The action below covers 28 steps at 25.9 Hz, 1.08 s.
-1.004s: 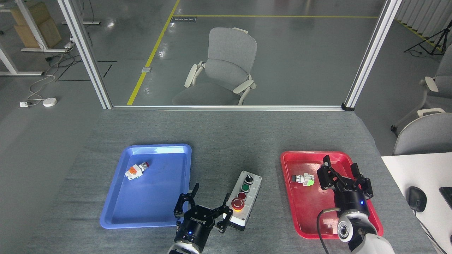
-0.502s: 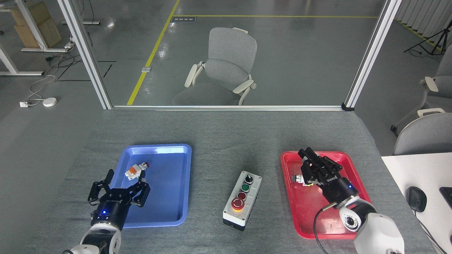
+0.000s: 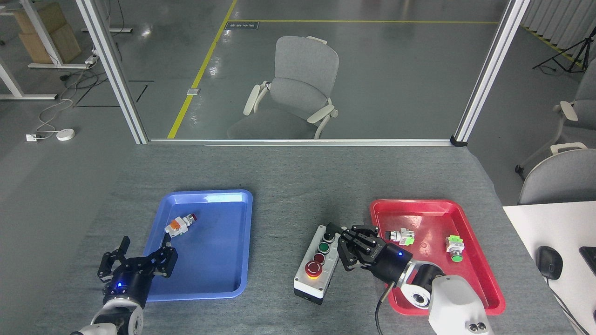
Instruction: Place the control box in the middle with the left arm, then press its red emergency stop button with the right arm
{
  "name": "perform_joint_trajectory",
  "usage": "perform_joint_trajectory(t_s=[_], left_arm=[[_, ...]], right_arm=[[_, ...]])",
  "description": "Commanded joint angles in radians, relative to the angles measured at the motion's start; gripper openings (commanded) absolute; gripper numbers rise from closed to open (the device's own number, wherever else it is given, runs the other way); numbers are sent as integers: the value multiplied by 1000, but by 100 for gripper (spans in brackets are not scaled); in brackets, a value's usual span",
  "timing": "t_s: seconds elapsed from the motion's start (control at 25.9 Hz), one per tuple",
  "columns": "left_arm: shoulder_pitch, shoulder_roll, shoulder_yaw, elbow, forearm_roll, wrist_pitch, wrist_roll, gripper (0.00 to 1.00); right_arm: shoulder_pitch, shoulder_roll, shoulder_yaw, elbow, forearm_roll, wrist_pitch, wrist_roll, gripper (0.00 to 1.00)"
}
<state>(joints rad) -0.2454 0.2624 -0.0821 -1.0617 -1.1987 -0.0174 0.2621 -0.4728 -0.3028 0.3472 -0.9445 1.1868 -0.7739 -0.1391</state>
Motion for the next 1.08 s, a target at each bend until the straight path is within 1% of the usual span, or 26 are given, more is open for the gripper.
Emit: perform_joint_trajectory(t_s=[0.0,0.08,0.39,0.5,0.66,0.85,0.97,1.04], left_arm=[[-3,-5,2,-6,1,-90,48,99],[-3,-12,1,-24,1,-107,54,99],[-3,-74,-8,-69,-12,-104,52,98],[3,-74,-10,-116,-13,-104,34,98],[17,-72,-10,-195,-13,-104,-64,98],[43,-71,-10,-262,-13,-104,-66,99],[52,-72,-7,-274,-12,-105,-64,99],[64,-72,-7,-276,-10,-107,-64,99]], right_arm=[[6,16,15,15,22,-12,0,0],[8,27,18,24,22,-12,0,0],[6,30,79,93,23,-12,0,0],[3,31,81,105,23,-12,0,0],[3,37,84,113,42,-12,0,0],[6,44,87,138,50,-12,1,0],[8,44,98,141,82,-12,1,0],[8,44,99,142,91,-12,0,0]])
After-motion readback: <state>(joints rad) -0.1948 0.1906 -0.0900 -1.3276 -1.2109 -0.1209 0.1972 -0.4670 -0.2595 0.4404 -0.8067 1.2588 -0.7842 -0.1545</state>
